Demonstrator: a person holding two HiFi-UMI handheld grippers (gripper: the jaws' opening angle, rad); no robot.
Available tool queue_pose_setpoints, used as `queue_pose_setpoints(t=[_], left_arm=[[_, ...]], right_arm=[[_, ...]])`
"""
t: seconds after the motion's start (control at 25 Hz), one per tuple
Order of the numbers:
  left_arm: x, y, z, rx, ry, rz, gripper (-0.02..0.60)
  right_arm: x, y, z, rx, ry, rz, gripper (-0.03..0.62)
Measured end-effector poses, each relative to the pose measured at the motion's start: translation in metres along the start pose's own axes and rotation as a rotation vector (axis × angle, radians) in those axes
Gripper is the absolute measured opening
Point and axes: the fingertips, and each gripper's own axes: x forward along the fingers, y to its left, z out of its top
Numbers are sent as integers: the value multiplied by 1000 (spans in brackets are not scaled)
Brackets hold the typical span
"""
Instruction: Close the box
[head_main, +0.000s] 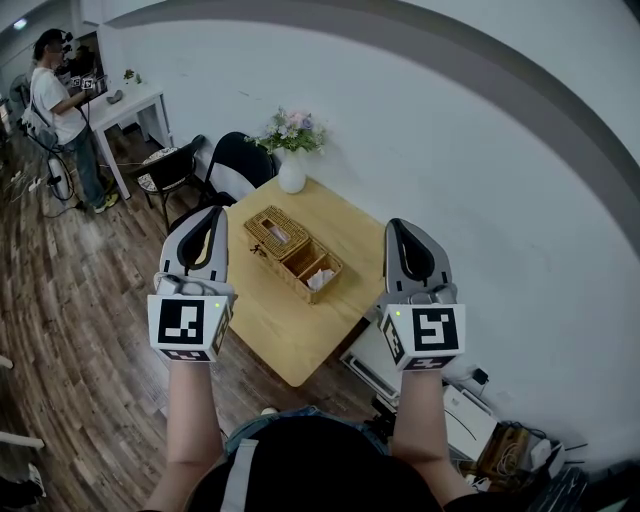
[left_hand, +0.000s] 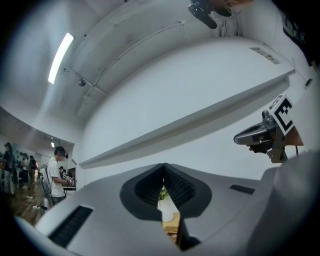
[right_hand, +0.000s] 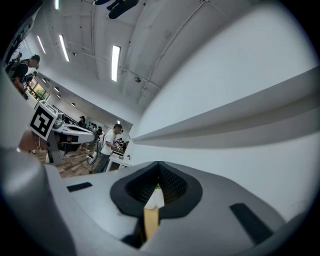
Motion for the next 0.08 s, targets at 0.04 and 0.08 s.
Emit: queue_pose_setpoints(t=[0.04, 0.08], left_arm=[[0, 1, 0, 0, -1, 1, 12], [-1, 1, 0, -1, -1, 2, 12]], right_arm=[[0, 0, 0, 1, 0, -1, 14], [0, 1, 0, 2, 0, -2, 14]])
